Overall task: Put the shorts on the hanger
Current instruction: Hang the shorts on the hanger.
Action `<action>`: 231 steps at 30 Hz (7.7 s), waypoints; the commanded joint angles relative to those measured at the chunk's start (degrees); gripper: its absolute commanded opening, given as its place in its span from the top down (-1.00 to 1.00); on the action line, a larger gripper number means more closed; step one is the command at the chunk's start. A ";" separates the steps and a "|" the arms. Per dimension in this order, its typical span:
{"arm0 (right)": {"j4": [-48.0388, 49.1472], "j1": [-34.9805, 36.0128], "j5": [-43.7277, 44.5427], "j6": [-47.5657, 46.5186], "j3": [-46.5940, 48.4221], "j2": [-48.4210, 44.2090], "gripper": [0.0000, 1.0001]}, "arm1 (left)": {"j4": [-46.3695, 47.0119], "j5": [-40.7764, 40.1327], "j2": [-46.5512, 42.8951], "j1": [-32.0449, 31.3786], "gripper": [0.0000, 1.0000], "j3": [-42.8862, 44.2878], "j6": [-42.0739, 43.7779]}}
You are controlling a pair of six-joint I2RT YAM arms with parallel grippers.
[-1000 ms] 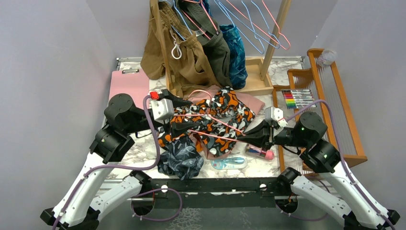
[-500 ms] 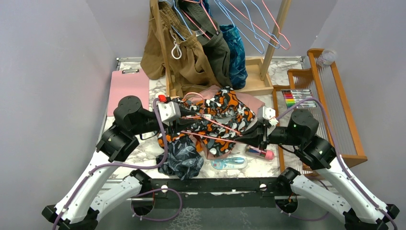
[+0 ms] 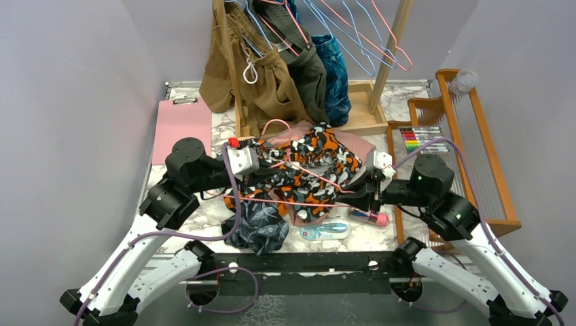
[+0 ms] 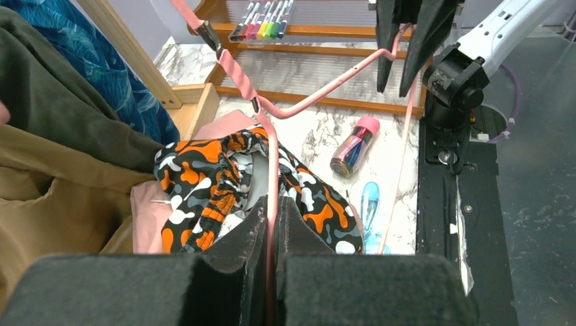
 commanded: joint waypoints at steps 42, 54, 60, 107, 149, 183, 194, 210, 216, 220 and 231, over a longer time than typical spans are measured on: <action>-0.52 0.66 6.47 3.28 6.15 -0.95 -0.41 | 23.28 -14.82 -7.81 0.02 1.00 -10.05 -9.86; -1.95 0.66 7.32 2.85 9.99 -0.75 -0.45 | 14.85 -17.51 -9.98 0.00 1.00 -9.41 -1.40; -4.73 0.62 10.44 0.88 14.91 -0.07 -0.48 | 10.57 -19.17 -10.65 0.04 1.00 -9.59 1.97; 2.72 3.38 -7.38 18.12 31.32 35.06 0.41 | 20.60 0.80 0.54 -2.75 1.00 -9.38 -4.79; 8.61 3.91 -2.76 19.19 25.13 31.67 0.98 | 21.55 -5.44 1.65 -4.44 -0.31 -8.97 -6.90; 5.87 3.91 29.51 8.84 3.65 -0.63 0.99 | -5.27 -52.81 12.95 9.11 -0.98 -3.61 -42.54; 7.08 3.91 26.90 8.37 3.18 -0.48 0.98 | -0.20 -39.79 18.30 16.72 -0.56 -6.33 -45.12; 6.81 3.91 24.78 9.25 6.08 0.20 0.98 | 3.84 -37.59 23.73 17.89 -0.05 -7.55 -43.48; 6.95 3.91 23.96 9.68 6.37 1.06 0.98 | 5.68 -33.64 25.27 17.97 0.01 -7.58 -43.19; 7.27 3.91 23.71 9.94 6.19 1.46 0.98 | 6.71 -31.29 25.96 17.98 0.17 -7.64 -43.04; 9.32 3.91 22.63 8.00 8.81 4.08 0.98 | 2.98 -31.24 21.99 17.89 1.00 -5.58 -40.89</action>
